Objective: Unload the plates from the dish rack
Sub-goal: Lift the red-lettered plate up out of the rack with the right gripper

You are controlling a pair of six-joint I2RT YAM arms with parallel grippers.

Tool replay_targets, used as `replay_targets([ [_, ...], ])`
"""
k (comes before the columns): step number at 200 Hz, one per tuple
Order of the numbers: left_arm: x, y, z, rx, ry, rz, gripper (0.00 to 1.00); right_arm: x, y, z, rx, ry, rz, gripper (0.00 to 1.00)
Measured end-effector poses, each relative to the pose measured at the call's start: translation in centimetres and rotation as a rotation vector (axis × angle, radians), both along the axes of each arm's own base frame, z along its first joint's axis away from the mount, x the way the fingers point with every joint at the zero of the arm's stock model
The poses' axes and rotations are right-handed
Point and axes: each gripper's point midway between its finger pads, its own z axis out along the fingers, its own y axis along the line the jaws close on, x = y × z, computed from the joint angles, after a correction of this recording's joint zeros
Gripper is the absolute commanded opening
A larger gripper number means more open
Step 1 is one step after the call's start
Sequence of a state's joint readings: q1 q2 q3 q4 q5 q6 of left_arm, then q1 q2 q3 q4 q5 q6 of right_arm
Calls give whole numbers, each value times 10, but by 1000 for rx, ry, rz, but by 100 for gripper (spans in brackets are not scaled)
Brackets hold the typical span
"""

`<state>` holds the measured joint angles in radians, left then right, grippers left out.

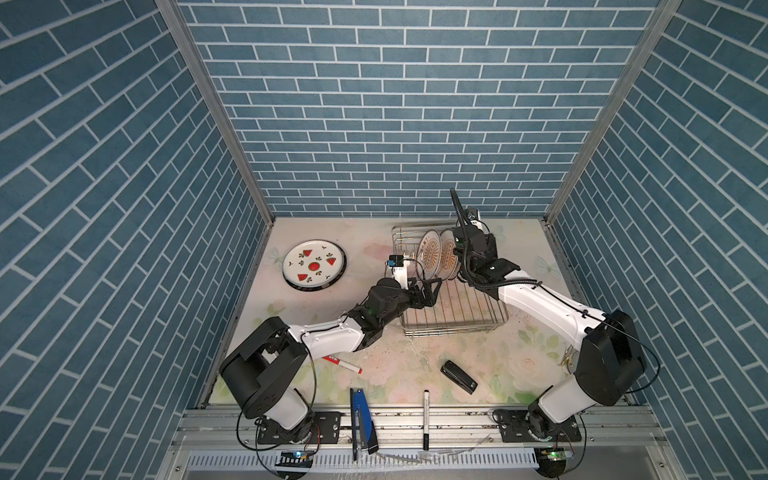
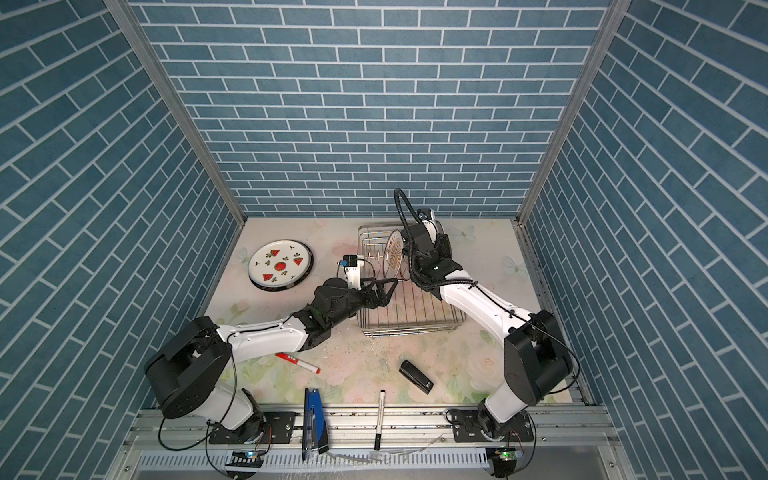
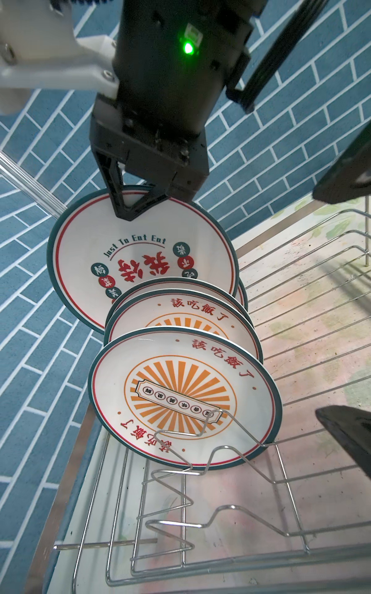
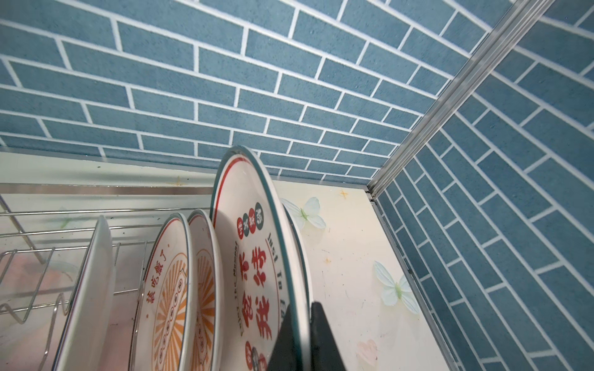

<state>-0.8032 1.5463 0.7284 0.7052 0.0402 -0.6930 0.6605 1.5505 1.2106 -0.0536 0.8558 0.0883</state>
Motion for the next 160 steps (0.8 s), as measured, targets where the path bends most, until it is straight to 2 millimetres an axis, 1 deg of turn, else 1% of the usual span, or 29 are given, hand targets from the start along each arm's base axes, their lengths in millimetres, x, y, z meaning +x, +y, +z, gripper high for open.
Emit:
replay_targets([
  [62,1,5,5,-20,-8,24,100,-26,-11,22,50,-116,15,0],
  [112,1,5,7,-33,-11,25,100,-44,-25,51,119,-211,13,0],
  [160,1,5,8,-40,-4,28,100,-56,-36,61,138,-247,10,0],
])
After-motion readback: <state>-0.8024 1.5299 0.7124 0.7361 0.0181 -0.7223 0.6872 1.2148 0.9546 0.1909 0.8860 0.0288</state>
